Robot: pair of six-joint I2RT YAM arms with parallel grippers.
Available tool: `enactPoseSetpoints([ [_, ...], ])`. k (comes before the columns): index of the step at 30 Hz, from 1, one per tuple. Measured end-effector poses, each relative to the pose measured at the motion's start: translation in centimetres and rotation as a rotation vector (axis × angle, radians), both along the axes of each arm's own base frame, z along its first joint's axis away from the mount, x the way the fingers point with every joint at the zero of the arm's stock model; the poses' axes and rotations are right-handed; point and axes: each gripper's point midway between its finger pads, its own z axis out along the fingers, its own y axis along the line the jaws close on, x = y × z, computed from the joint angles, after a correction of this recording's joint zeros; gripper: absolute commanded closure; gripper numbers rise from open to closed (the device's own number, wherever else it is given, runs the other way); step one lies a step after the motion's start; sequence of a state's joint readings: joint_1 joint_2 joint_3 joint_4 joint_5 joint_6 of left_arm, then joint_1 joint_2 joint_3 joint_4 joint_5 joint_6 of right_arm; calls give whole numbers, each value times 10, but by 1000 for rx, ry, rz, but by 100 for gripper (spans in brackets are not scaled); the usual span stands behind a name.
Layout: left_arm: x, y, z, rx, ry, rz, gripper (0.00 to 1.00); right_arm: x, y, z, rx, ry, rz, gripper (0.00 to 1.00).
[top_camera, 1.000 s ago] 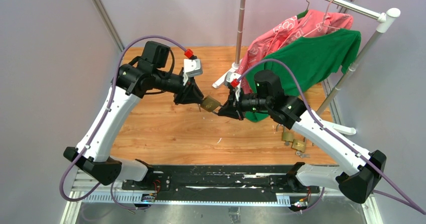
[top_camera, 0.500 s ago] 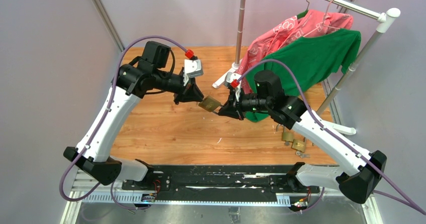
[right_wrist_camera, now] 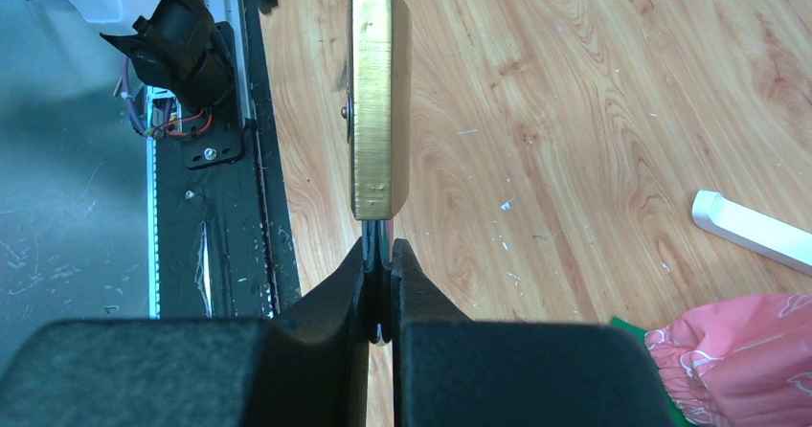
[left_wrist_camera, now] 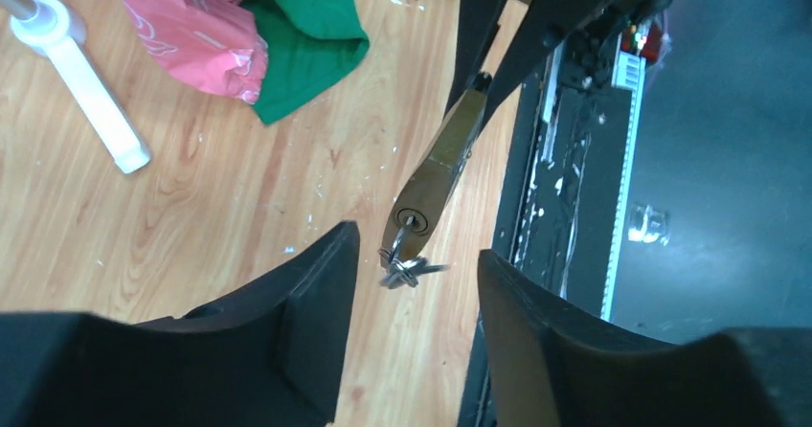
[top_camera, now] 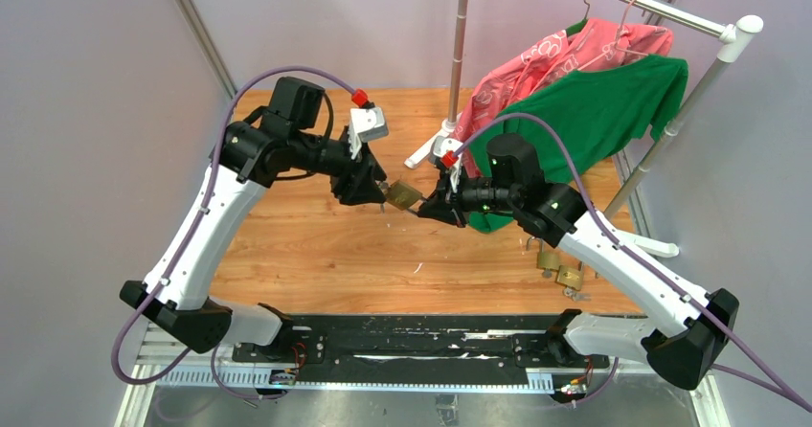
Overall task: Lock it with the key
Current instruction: Remove the key from the lock.
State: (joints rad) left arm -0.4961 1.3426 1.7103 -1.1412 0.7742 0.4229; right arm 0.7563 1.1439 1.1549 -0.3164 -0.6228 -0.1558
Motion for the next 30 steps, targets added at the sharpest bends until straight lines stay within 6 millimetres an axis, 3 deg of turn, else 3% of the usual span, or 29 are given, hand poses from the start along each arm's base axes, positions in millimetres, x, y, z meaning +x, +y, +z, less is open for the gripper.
enactPoseSetpoints([
  [4, 1, 2, 15, -14, -16, 37, 21, 0, 0, 1, 0, -3, -4, 100],
  [5, 1, 2, 22, -22, -23, 48, 24, 0, -1, 1, 0, -2, -4, 100],
  [8, 0, 4, 31, -35, -23, 77, 46, 0, -1, 1, 0, -2, -4, 100],
  [11, -2, 4, 31, -36, 0, 98, 56, 0, -1, 1, 0, -3, -3, 100],
  [20, -4, -6, 19, 7, 21, 87, 65, 0, -1, 1, 0, -2, -4, 100],
  [30, 5, -7, 11, 34, -1, 82, 67, 0, -2, -2, -9, 6, -6, 100],
])
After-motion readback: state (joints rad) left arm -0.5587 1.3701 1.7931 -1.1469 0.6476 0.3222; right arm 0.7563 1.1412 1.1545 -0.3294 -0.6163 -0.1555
